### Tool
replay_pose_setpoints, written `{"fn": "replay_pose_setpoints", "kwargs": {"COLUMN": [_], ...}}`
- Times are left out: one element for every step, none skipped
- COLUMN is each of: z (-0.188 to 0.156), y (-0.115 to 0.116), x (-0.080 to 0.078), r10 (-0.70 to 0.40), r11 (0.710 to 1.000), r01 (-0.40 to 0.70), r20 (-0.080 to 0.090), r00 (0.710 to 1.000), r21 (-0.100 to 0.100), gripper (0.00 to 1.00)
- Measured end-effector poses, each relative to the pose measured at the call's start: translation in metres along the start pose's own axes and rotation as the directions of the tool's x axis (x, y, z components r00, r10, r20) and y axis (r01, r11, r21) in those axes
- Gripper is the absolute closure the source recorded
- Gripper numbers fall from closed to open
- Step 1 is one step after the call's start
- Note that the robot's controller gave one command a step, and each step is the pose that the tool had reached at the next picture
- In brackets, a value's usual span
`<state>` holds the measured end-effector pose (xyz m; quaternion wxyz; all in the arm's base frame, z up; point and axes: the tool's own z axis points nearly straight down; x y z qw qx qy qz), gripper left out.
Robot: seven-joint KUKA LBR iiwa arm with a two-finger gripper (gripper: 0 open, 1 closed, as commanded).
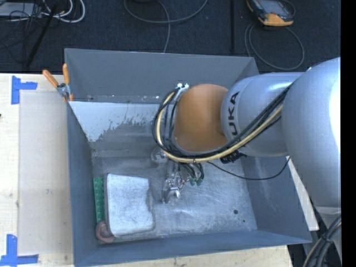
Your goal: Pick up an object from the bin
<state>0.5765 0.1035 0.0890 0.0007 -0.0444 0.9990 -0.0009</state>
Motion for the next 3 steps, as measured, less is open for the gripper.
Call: {"fn": "replay_pose_setpoints", "kwargs": {"z": [0.017,0.014,-0.124], "y": [-0.050,-0.050,-0.109], "x": [0.018,0.017,0.008], "r10": [-0.055,-0.054,-0.138], "r11": [0.998,0.999,0.990], "r01": [0.055,0.054,0.138], "r20": [0.005,0.005,0.008], "r00": [0.998,0.999,0.990], "r21": [-0.005,-0.003,0.002], "gripper": [0.00,1.00,1.00]}}
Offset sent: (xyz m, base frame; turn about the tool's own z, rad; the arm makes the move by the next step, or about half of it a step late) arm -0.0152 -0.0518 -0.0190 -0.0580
